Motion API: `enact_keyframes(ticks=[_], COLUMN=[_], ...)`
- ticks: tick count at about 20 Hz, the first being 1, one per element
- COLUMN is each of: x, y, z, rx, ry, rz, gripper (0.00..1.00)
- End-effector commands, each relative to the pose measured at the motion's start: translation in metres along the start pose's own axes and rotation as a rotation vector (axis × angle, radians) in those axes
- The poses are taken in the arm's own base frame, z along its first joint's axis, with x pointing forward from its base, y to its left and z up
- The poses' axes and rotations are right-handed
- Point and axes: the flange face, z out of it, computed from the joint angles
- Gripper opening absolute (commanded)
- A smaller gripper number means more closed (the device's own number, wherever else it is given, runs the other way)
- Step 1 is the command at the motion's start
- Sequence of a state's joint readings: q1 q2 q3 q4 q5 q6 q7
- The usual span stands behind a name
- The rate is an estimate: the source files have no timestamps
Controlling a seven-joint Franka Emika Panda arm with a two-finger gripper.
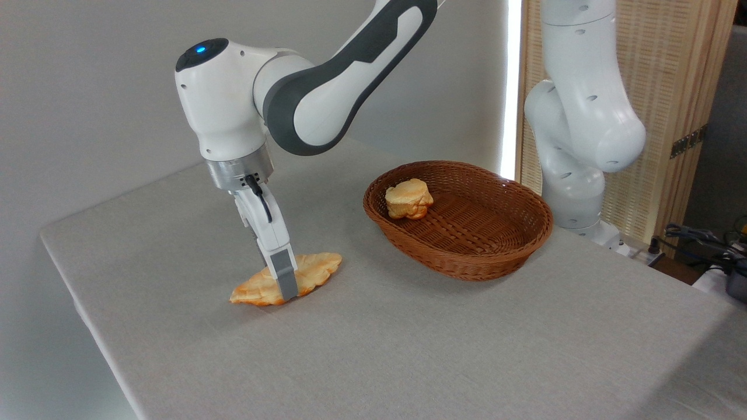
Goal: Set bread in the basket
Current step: 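Close the gripper fingers around the middle of the flat bread, then lift the gripped bread up off the table toward the basket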
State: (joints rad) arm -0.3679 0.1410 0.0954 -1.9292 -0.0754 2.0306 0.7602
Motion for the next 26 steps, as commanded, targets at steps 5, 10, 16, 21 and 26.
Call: enact_keyframes(ticks=[5,10,16,21,26], x=[-0.004,-0.003,-0.004,-0.014,-0.031], y=[-0.002,-0.001,-0.002,0.003,0.011], z=[-0.005,-0.005,-0.008,-0.043,-0.08], rx=[0.001,0.001,0.005,0.024,0.027], ry=[0.012,0.013,0.017,0.049,0.076], rz=[0.063,0.062,0.058,0.047,0.037], gripper=[0.51,0.52,0.55,0.55,0.55])
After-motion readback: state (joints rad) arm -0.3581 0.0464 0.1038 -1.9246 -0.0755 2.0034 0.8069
